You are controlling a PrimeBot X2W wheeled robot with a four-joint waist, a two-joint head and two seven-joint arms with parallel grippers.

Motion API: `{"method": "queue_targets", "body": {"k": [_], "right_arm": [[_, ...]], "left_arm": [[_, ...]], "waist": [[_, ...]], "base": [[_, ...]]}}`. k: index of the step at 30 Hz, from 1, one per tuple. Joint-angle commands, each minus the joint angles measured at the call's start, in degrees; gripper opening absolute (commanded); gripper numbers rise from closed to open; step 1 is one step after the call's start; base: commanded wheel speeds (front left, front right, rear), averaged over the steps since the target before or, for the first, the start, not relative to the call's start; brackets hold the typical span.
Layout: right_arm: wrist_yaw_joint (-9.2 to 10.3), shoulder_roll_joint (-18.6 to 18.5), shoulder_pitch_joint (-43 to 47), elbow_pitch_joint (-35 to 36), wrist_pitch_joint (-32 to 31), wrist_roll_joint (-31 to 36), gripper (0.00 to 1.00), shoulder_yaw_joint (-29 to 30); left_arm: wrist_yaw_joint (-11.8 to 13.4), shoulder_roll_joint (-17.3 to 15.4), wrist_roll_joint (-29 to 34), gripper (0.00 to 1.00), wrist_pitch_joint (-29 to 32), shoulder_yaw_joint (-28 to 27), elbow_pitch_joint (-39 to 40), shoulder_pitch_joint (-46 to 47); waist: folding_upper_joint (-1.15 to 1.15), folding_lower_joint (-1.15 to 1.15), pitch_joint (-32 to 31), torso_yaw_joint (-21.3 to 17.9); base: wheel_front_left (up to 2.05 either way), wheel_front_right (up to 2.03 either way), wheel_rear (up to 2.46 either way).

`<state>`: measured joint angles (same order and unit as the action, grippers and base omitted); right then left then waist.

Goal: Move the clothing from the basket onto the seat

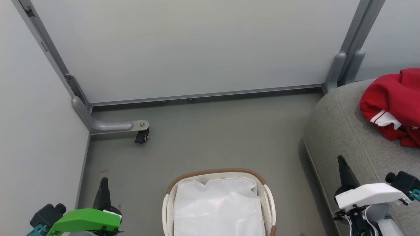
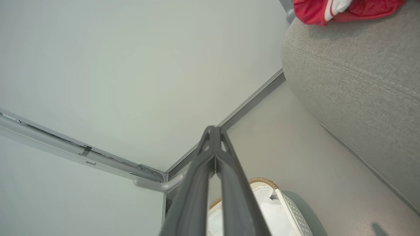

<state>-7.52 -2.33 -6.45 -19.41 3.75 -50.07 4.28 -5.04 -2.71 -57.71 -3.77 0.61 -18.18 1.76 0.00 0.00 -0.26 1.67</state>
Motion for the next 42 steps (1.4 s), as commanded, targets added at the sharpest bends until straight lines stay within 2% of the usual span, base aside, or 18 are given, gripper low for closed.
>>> {"method": "queue_targets", "body": {"k": [1, 42], "right_arm": [[0.02, -0.4, -0.2, 1.0, -0.5, -1.9, 0.00, 0.2], [0.04, -0.6, 0.1, 3.8, -6.6, -26.8, 0.00, 1.6]], "left_arm": [[-0.3, -0.2, -1.8, 0.00, 0.4, -0.5, 1.0, 1.7], [-1.7, -0.2, -22.1, 0.00, 6.6, -4.7, 3.0, 3.7]], "waist": [[0.00, 0.00, 0.0, 0.0], [0.00, 0.00, 0.2, -0.9]], "base": [[0.00, 0.00, 0.00], [0.00, 0.00, 0.00]]}}
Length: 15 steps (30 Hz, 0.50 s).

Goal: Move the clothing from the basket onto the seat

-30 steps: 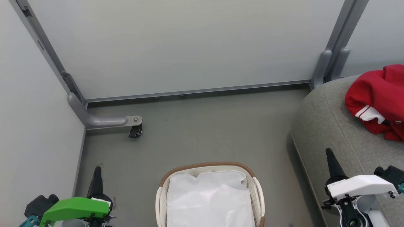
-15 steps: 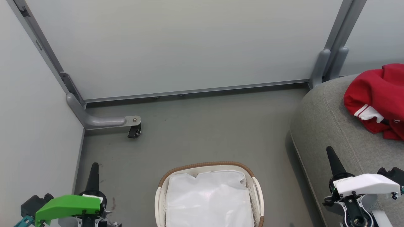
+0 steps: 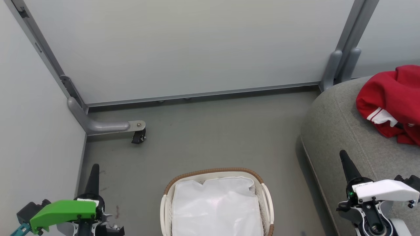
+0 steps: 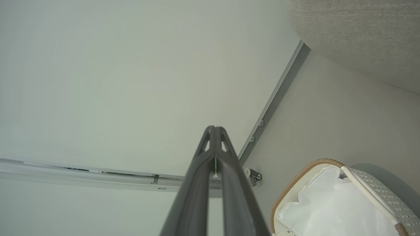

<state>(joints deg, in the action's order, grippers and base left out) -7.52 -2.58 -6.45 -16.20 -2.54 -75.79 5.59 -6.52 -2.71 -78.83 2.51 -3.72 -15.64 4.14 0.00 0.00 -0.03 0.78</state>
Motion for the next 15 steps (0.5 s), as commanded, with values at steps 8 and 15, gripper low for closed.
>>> {"method": "queue_targets", "body": {"k": [8, 15], "right_arm": [[0.04, -0.4, 0.2, 1.0, -1.3, -5.0, 0.00, 0.5], [0.04, -0.4, 0.3, 1.4, -2.1, -8.3, 0.00, 0.6]], "left_arm": [[-0.5, -0.3, -4.1, 0.00, 1.3, -1.1, 0.8, 1.6], [-0.7, -0.3, -6.8, 0.00, 2.1, -1.5, 1.1, 1.9]], "waist": [[0.00, 0.00, 0.0, -0.2], [0.00, 0.00, 0.1, -0.3]], "base": [[0.00, 0.00, 0.00], [0.00, 0.00, 0.00]]}}
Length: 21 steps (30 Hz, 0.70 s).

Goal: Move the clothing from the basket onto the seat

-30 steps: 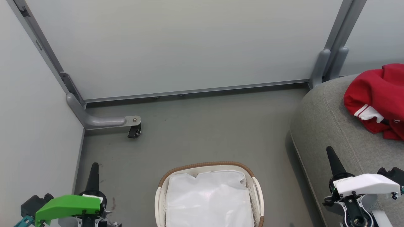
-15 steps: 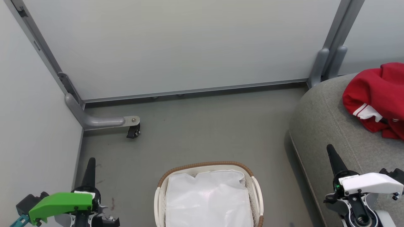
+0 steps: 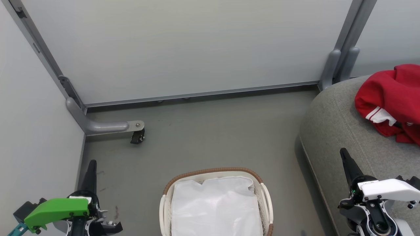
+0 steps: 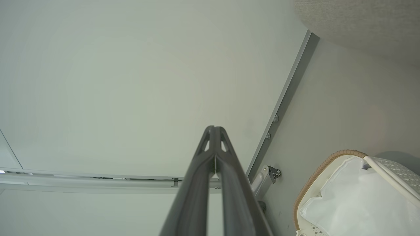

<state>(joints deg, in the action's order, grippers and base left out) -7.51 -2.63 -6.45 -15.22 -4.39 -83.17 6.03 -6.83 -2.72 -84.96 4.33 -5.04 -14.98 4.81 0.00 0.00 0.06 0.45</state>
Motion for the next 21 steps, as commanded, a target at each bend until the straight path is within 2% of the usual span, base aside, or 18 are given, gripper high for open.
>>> {"method": "queue_targets", "body": {"k": [1, 21], "right_arm": [[0.03, -0.3, 0.3, 0.5, -0.3, -1.3, 0.00, 0.2], [0.02, -0.4, 0.5, 1.4, -2.4, -9.6, 0.00, 0.6]], "left_arm": [[-0.4, -0.3, -0.9, 0.00, 0.3, -0.3, 0.4, 1.3], [-0.9, -0.3, -7.7, 0.00, 2.4, -1.7, 1.1, 1.8]], "waist": [[0.00, 0.00, 0.0, 0.0], [0.00, 0.00, 0.1, -0.4]], "base": [[0.00, 0.00, 0.00], [0.00, 0.00, 0.00]]}}
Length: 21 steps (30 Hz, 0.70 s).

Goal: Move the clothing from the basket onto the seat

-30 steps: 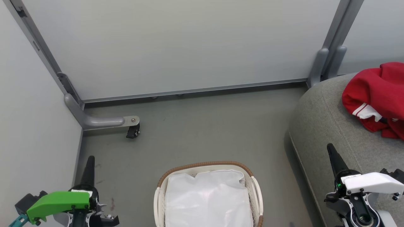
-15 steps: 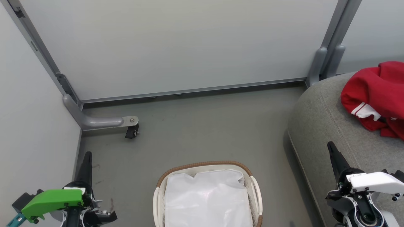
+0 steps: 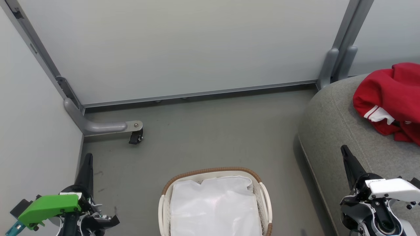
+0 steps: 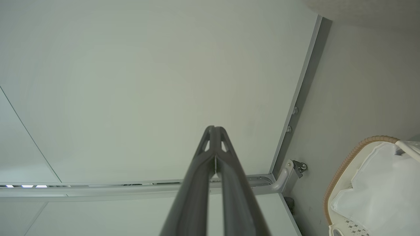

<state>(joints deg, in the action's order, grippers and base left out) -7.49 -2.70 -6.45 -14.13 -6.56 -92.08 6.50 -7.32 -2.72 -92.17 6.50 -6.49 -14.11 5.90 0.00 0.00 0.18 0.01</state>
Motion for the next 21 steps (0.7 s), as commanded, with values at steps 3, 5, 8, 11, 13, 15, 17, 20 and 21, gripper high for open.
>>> {"method": "queue_targets", "body": {"k": [3, 5, 8, 11, 13, 15, 17, 20, 21], "right_arm": [[0.00, -0.3, 0.5, 0.3, -0.2, -0.4, 0.00, 0.1], [0.00, -0.3, 0.5, 0.3, -0.2, -0.4, 0.00, 0.1], [0.00, -0.3, 0.5, 0.3, -0.2, -0.4, 0.00, 0.1], [0.00, -0.3, 0.5, 0.3, -0.2, -0.4, 0.00, 0.1], [0.00, -0.3, 0.5, 0.3, -0.2, -0.4, 0.00, 0.1], [0.00, -0.3, 0.5, 0.3, -0.2, -0.4, 0.00, 0.1], [0.00, -0.3, 0.5, 0.3, -0.2, -0.4, 0.00, 0.1], [0.00, -0.3, 0.5, 0.3, -0.2, -0.4, 0.00, 0.1], [0.00, -0.3, 0.5, 0.3, -0.2, -0.4, 0.00, 0.1]], "left_arm": [[-0.4, -0.3, -0.3, 0.00, 0.3, -0.2, 0.2, 0.7], [-0.4, -0.3, -0.3, 0.00, 0.3, -0.2, 0.2, 0.7], [-0.4, -0.3, -0.3, 0.00, 0.3, -0.2, 0.2, 0.7], [-0.4, -0.3, -0.3, 0.00, 0.3, -0.2, 0.2, 0.7], [-0.4, -0.3, -0.3, 0.00, 0.3, -0.2, 0.2, 0.7], [-0.4, -0.3, -0.3, 0.00, 0.3, -0.2, 0.2, 0.7], [-0.4, -0.3, -0.3, 0.00, 0.3, -0.2, 0.2, 0.7], [-0.4, -0.3, -0.3, 0.00, 0.3, -0.2, 0.2, 0.7], [-0.4, -0.3, -0.3, 0.00, 0.3, -0.2, 0.2, 0.7]], "waist": [[0.00, 0.00, 0.0, 0.0], [0.00, 0.00, 0.0, 0.0], [0.00, 0.00, 0.0, 0.0], [0.00, 0.00, 0.0, 0.0], [0.00, 0.00, 0.0, 0.0], [0.00, 0.00, 0.0, 0.0], [0.00, 0.00, 0.0, 0.0], [0.00, 0.00, 0.0, 0.0], [0.00, 0.00, 0.0, 0.0]], "base": [[0.00, 0.00, 0.00], [0.00, 0.00, 0.00], [0.00, 0.00, 0.00], [0.00, 0.00, 0.00], [0.00, 0.00, 0.00], [0.00, 0.00, 0.00], [0.00, 0.00, 0.00], [0.00, 0.00, 0.00], [0.00, 0.00, 0.00]]}}
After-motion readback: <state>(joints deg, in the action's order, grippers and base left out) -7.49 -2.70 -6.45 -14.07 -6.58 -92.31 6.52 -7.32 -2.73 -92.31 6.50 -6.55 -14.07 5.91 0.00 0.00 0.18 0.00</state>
